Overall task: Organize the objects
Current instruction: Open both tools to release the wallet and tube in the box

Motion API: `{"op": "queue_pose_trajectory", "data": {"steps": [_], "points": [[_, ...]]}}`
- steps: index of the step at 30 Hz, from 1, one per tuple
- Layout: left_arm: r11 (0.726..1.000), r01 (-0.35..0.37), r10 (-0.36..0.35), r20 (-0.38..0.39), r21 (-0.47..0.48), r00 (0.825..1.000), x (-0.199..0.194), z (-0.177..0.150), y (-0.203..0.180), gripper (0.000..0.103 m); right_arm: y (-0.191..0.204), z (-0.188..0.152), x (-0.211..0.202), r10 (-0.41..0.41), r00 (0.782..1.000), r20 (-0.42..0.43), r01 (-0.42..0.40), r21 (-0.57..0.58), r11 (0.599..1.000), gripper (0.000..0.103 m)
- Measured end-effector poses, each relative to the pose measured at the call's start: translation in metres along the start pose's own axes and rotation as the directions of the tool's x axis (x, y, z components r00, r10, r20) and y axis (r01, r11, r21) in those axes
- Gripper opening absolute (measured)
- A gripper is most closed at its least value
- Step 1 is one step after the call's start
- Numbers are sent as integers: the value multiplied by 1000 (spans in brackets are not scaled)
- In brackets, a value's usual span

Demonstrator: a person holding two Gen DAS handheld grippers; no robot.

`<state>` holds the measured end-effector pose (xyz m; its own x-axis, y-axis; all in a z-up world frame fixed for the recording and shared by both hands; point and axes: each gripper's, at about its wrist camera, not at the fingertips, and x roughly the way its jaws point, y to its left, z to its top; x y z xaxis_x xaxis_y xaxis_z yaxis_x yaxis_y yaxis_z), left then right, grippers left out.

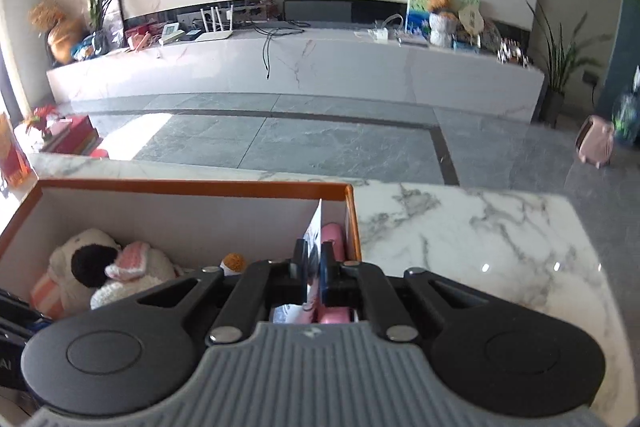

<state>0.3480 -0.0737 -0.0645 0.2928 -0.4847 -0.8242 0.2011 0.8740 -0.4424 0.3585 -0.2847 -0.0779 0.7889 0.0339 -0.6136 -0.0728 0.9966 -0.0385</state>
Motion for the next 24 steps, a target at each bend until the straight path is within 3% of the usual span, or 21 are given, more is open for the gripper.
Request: {"op": "queue_pose_trajectory", "data": {"steps": [3,8,11,13,14,18,21,24], "points": [[1000,-1,1,0,4,1000,0,-2,0,23,16,-2,-3,-17,999,41,21,-121,992,5],[1000,-9,9,-1,5,1000,-4,-4,0,23,18,-2,3,-20,999,-46,13,-156,988,8],[1000,-18,18,4,15,1000,-8,-4,-1,23,6,2,0,6,997,-74,-13,-94,996,10],[999,-26,25,10,35,1000,-15,-4,-3,22,-1,4,-6,36,995,-90,-39,-29,999,28],[999,-30,29,16,43,999,-20,-3,-5,23,-4,6,-8,51,994,-98,-52,-8,999,31],[997,-25,21,64,69,998,-49,-7,-10,25,-11,16,-32,70,991,-111,-63,71,995,35],[993,-25,13,107,118,994,-77,-19,-14,30,-12,15,-65,146,983,-110,-127,169,977,35],[980,-83,49,185,183,982,-110,-52,-15,44,4,0,-115,165,986,-40,-159,123,980,41]]}}
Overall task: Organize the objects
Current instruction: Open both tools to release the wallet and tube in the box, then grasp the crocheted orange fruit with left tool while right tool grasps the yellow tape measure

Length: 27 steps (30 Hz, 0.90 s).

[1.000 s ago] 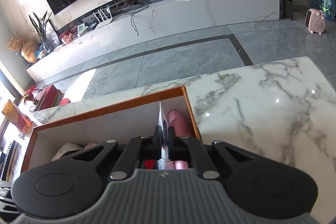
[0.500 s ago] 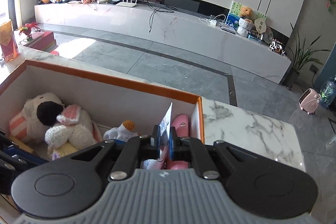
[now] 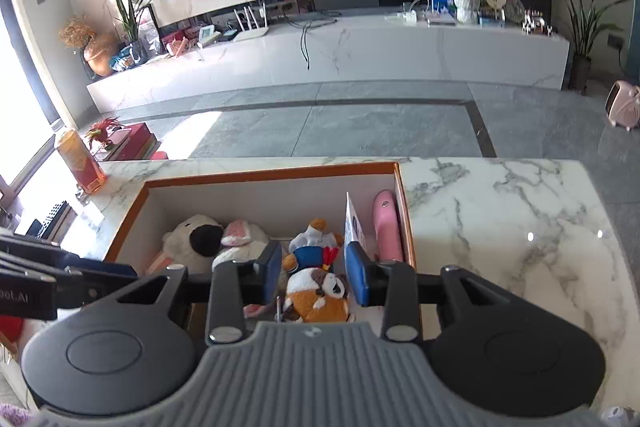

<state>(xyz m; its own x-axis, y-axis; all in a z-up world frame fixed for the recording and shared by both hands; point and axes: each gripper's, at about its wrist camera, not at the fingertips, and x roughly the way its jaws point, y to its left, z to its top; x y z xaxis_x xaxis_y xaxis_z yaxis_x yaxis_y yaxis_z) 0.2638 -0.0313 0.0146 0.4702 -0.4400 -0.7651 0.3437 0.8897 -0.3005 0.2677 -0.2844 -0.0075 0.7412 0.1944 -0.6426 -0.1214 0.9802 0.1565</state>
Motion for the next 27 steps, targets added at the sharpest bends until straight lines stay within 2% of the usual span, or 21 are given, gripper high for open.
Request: {"op": "queue_pose_trajectory", "data": {"steps": [2,4,6,8,10,12,15,18,20,22,26,27], "points": [[999,-26,26,16,25,1000,-20,-27,3,44,14,-23,-27,32,998,46,-32,-10,999,43],[996,-62,63,-5,59,998,-31,-53,7,44,30,-53,-46,83,995,52,-83,-3,997,44],[990,-121,122,-13,66,992,-36,-76,15,44,48,-81,-53,134,991,29,-135,11,991,44],[985,-151,153,-26,81,988,-37,-95,23,44,65,-103,-49,178,984,-21,-178,36,983,44],[977,-200,201,-6,80,980,-37,-114,33,45,79,-125,-41,200,978,-58,-195,84,977,44],[968,-243,242,21,68,970,-37,-134,44,47,92,-143,-33,199,976,-89,-192,73,979,45],[974,-224,225,15,-18,974,-31,-161,65,49,113,-170,-18,187,974,-126,-184,35,982,57],[973,-212,213,1,-88,977,-29,-176,82,49,129,-189,-2,158,974,-162,-168,-47,985,58],[974,-191,195,23,-125,980,-33,-177,88,52,138,-193,5,142,975,-173,-159,-92,983,62],[972,-185,195,59,-142,979,-38,-174,89,62,145,-195,11,139,972,-192,-164,-122,979,65],[973,-186,193,38,-135,980,-30,-177,91,63,157,-193,23,123,970,-211,-167,-206,964,71],[972,-189,194,23,-139,981,-27,-179,92,63,158,-193,25,118,970,-211,-165,-225,960,75]]}}
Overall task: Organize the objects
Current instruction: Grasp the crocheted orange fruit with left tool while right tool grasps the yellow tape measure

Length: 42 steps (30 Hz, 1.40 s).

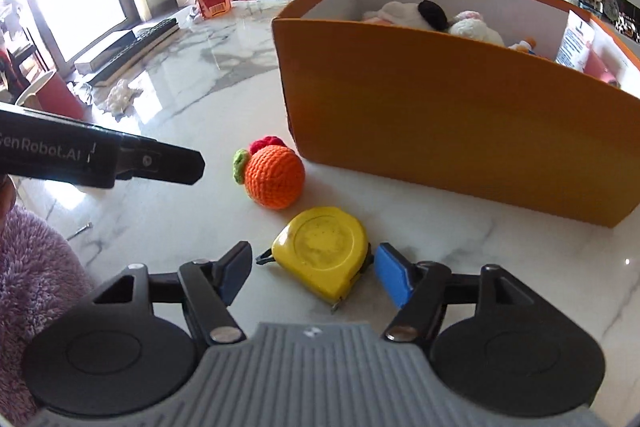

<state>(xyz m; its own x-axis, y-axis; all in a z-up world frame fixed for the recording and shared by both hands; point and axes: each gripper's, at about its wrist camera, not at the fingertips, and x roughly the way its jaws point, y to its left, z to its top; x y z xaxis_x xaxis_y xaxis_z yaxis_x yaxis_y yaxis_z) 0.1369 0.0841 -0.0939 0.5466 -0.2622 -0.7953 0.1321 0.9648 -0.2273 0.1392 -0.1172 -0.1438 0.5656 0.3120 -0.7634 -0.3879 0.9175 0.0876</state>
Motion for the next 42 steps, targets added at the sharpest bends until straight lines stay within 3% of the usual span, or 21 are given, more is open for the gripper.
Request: {"op": "queue_pose_trajectory", "data": {"steps": [6,11,15,21,26,31,40,42], "points": [[998,9,-9,-6,-54,1000,4,-4,6,62,-3,2,13,9,1000,-6,-9,-5,1000,75],[998,5,-5,3,-61,1000,3,-2,5,62,-1,5,13,-11,1000,1,11,-37,999,62],[999,21,-21,-10,-42,1000,11,4,-7,64,-12,0,5,6,1000,-17,-6,-25,1000,62],[1000,-28,28,5,6,1000,27,11,-26,74,-47,-11,-8,-48,999,-5,48,40,998,62],[997,-66,67,3,-29,998,44,10,-34,74,-66,-24,-10,-18,999,38,14,115,993,63],[991,-132,132,28,-8,991,51,15,-41,74,-64,-24,-7,-7,999,48,4,77,997,66],[990,-136,136,-7,-26,991,64,15,-40,68,-56,-31,-6,-15,997,69,12,49,999,66],[990,-135,135,-4,-34,991,65,16,-39,62,-55,-30,-5,-13,997,73,10,41,999,65]]}}
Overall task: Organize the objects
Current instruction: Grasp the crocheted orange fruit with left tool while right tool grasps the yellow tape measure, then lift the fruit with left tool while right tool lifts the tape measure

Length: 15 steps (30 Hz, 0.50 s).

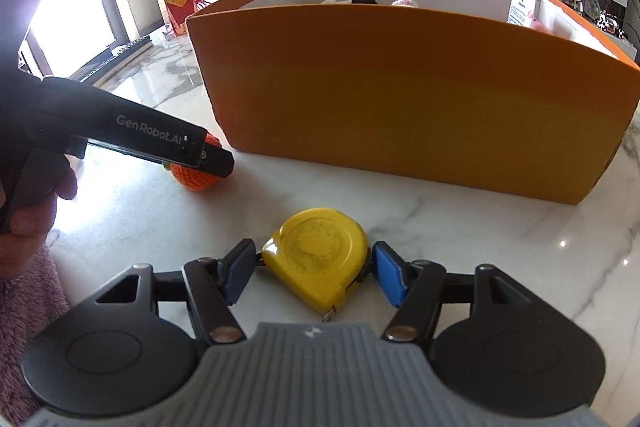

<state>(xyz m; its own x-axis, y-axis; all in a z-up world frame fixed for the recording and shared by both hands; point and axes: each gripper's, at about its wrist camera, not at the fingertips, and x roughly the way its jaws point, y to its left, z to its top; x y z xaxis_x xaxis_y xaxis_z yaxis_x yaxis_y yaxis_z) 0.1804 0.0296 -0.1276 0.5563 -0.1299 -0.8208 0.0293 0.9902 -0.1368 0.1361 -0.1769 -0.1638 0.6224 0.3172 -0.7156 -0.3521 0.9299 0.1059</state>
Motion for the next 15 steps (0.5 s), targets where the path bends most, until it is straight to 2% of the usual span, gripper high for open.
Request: {"op": "queue_pose_trajectory", "data": {"steps": [11,15], "points": [[1000,15,-15,6,-4,1000,2,-1,1,57,-3,2,1,5,1000,18,-5,15,1000,62],[1000,24,-24,6,-9,1000,3,0,2,57,3,10,8,-25,999,24,26,-44,999,63]]}}
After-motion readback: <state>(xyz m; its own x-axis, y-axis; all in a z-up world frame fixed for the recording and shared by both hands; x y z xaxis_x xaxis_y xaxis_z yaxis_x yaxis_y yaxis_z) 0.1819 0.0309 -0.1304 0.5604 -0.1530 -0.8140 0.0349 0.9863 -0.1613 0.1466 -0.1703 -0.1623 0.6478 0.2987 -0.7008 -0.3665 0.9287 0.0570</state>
